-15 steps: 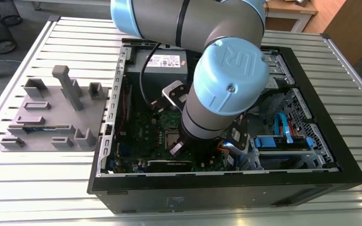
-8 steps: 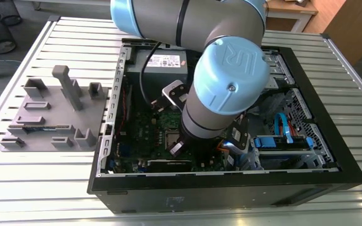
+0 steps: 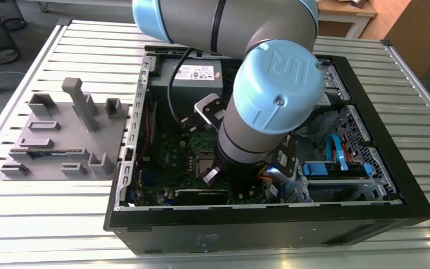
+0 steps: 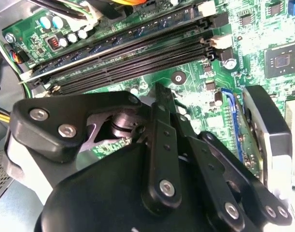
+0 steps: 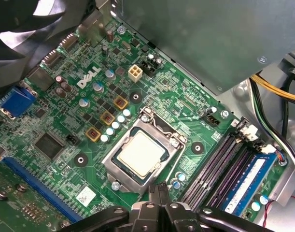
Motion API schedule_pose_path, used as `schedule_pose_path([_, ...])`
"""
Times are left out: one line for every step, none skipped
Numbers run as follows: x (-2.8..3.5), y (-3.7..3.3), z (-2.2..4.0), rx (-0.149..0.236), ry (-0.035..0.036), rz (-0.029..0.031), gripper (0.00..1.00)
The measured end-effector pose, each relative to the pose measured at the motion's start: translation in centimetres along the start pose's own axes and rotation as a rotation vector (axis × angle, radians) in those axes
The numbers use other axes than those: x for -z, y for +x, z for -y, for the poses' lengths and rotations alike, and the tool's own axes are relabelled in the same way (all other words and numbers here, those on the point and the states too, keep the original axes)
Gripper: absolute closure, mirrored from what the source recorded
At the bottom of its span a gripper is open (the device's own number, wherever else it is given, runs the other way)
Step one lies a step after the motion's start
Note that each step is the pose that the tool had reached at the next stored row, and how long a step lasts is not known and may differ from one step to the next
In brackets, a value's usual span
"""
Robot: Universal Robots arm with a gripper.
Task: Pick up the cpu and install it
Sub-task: 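Install the first cpu locking lever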
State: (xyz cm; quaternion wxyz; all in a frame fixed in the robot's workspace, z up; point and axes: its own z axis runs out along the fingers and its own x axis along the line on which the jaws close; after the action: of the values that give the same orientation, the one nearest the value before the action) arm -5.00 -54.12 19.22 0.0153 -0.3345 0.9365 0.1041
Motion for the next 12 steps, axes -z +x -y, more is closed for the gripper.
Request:
schedule_pose_path([0.0,-0.06,0.02,0.001,-0.0002,0.0,0.89])
schedule_pose_path([-0.01,-0.1,0.03,0.002,-0.0003,-0.0001,0.89])
schedule_pose_path([-0.01,-0.11,0.03,0.004,-0.0005,-0.0006,0.89])
schedule_pose_path([-0.01,-0.13,0.05,0.008,-0.0007,-0.0011,0.89])
schedule_pose_path([-0.02,-0.13,0.05,0.014,-0.0016,-0.0023,0.89])
schedule_pose_path([-0.02,-0.14,0.05,0.021,-0.0024,-0.0035,0.89])
schedule_pose_path([-0.01,-0.13,0.04,0.025,-0.0028,-0.0044,0.89])
schedule_pose_path([-0.01,-0.13,0.04,0.026,-0.0029,-0.0046,0.89])
schedule_pose_path([-0.01,-0.13,0.04,0.026,-0.0029,-0.0047,0.89])
schedule_pose_path([-0.01,-0.13,0.04,0.027,-0.0029,-0.0047,0.89])
schedule_pose_path([-0.01,-0.13,0.04,0.027,-0.0029,-0.0047,0.89])
schedule_pose_path([-0.01,-0.13,0.04,0.027,-0.0029,-0.0047,0.89])
